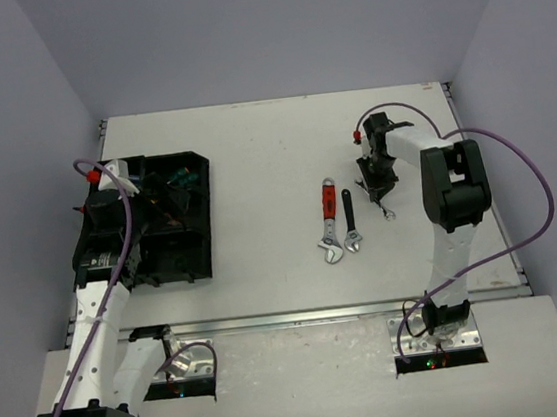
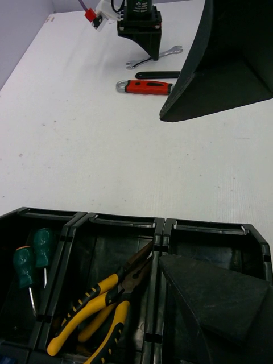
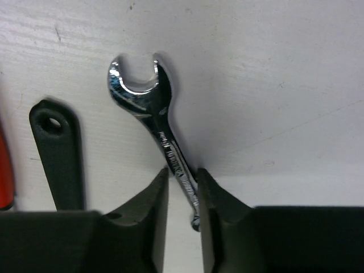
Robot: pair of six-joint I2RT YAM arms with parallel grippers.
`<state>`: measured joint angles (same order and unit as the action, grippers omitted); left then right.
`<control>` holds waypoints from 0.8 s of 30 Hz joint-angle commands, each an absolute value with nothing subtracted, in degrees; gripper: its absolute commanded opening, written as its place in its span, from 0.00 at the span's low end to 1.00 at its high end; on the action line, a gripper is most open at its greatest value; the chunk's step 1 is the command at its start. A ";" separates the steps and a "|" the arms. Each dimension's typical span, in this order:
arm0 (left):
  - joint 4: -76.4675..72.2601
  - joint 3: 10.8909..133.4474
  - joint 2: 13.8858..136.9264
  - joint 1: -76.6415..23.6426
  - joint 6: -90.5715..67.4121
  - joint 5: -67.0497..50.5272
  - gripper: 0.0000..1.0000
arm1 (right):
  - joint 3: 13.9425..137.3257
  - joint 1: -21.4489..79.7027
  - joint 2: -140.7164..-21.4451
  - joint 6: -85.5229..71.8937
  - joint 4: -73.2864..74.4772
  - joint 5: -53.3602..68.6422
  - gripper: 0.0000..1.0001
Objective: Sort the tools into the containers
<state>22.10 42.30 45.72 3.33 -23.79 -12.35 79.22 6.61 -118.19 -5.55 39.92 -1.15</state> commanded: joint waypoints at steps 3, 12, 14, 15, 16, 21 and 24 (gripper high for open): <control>18.81 42.11 45.01 2.64 -22.76 -14.50 1.00 | 76.58 8.26 -121.47 -6.99 39.36 -0.18 0.00; 17.30 41.18 45.41 2.42 -22.80 -18.68 1.00 | 70.25 8.79 -109.64 -13.62 36.27 -1.62 0.00; 16.77 41.24 46.80 2.44 -22.87 -21.07 1.00 | 68.76 8.92 -106.20 -14.28 36.04 -1.93 0.00; 16.66 41.33 47.39 2.37 -22.94 -21.74 1.00 | 67.88 9.05 -105.11 -14.43 36.05 -1.88 0.00; 16.51 41.42 47.94 2.38 -22.96 -22.41 1.00 | 67.50 9.08 -104.10 -14.51 36.13 -1.63 0.00; 15.56 41.48 49.74 2.38 -23.63 -24.96 1.00 | 65.75 9.40 -99.52 -14.93 36.04 -1.14 0.00; 15.42 41.34 49.83 2.37 -23.84 -25.07 1.00 | 64.87 9.51 -97.65 -15.08 35.79 -0.62 0.00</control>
<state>19.11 41.24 50.15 3.01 -23.83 -22.67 65.64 9.25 -101.66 -13.71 37.44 -1.16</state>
